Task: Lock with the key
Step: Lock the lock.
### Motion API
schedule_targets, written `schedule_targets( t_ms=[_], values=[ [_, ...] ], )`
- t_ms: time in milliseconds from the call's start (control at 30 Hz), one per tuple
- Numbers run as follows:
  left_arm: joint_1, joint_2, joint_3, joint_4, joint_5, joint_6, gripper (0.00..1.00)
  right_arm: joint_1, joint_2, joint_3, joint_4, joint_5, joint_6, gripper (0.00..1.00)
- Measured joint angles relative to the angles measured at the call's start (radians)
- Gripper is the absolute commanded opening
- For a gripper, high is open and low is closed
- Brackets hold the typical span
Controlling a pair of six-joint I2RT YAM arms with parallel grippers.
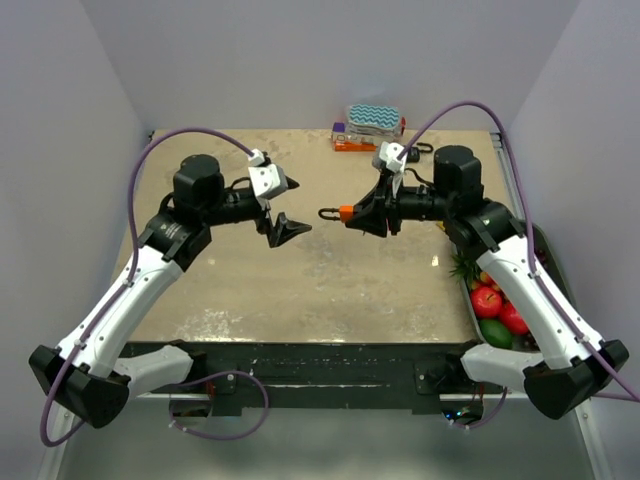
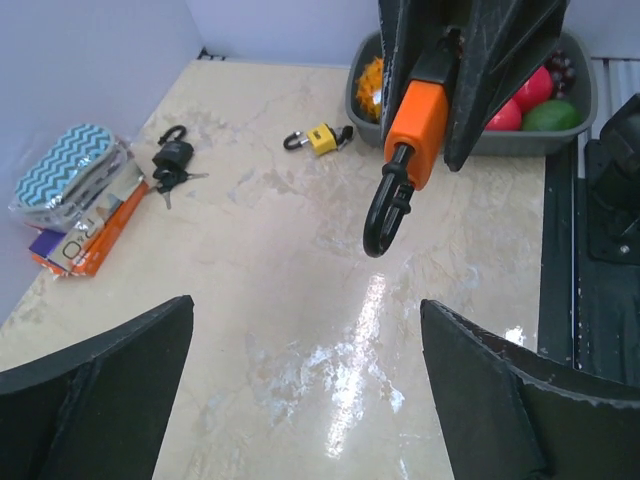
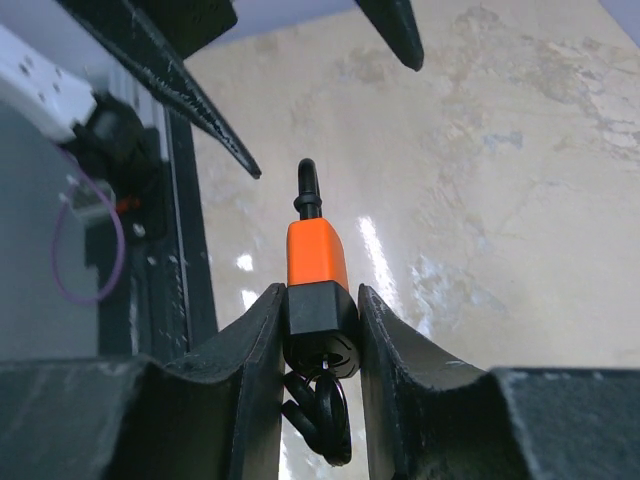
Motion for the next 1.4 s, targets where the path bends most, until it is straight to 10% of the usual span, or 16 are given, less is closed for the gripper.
schedule_targets(
  t_ms=[433,667,1033,1233,1400],
  values=[
    [0.018,-0.050,-0.018,0.143,0.213,-0.181,0.56,-0.006,-0.014,-0.103,0.387,-0.134,0.442,0.00],
    [0.018,-0.050,-0.031,0.198,0.301,-0.253,0.37,-0.006,-0.042,-0.112,0.407,-0.158,0.462,0.00],
    [0.013,-0.040,-0.031,0.281,0.331,-0.356,0.35,0.017,-0.056,-0.112,0.397,-0.168,0.435,0.00],
    [-0.006,-0.033,-0.031,0.294,0.331,-0.370,0.03,0.025,-0.056,-0.112,0.391,-0.170,0.426,0.00],
    [-0.010,-0.023,-0.031,0.310,0.331,-0.389,0.00,0.035,-0.056,-0.112,0.388,-0.170,0.412,0.00]
  ],
)
